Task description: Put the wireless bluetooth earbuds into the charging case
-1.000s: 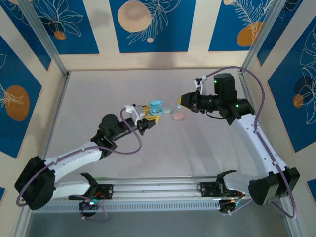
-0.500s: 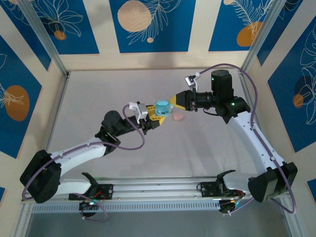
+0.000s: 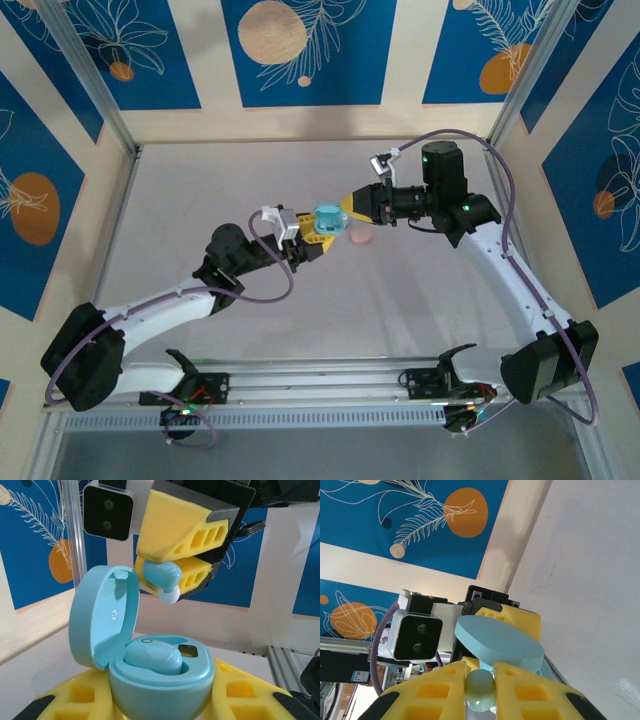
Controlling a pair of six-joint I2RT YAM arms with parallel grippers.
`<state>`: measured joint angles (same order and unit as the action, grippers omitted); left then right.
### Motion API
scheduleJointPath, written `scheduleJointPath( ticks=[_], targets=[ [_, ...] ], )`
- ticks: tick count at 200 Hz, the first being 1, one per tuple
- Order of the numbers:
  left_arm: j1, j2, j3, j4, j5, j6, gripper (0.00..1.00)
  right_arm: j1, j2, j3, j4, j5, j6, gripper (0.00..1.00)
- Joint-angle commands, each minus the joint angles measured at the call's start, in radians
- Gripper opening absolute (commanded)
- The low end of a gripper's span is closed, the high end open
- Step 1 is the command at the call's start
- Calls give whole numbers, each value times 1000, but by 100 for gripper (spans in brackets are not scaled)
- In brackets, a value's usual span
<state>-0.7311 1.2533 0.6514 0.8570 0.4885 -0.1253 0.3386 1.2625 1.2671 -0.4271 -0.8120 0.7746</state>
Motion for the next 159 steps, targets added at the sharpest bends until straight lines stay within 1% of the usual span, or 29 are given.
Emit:
scheduleJointPath(
  ticks=[1, 39, 70, 128, 159],
  targets=[
    [-6, -4, 33, 64, 4, 2, 27, 18, -3, 3, -46, 3, -14, 21],
    [-7, -12, 25, 50, -9, 12, 27, -12, -63, -6, -18, 67, -1, 20],
    [-6, -17, 22, 45, -27, 16, 26, -29, -85, -14, -6, 53, 5, 20],
    [-6, -15, 30, 60, -25, 10, 26, 28, -41, 2, -43, 19, -38, 21],
    [-7, -19, 33, 62, -17, 6, 26, 50, -19, 5, -49, 34, -52, 21]
  ],
)
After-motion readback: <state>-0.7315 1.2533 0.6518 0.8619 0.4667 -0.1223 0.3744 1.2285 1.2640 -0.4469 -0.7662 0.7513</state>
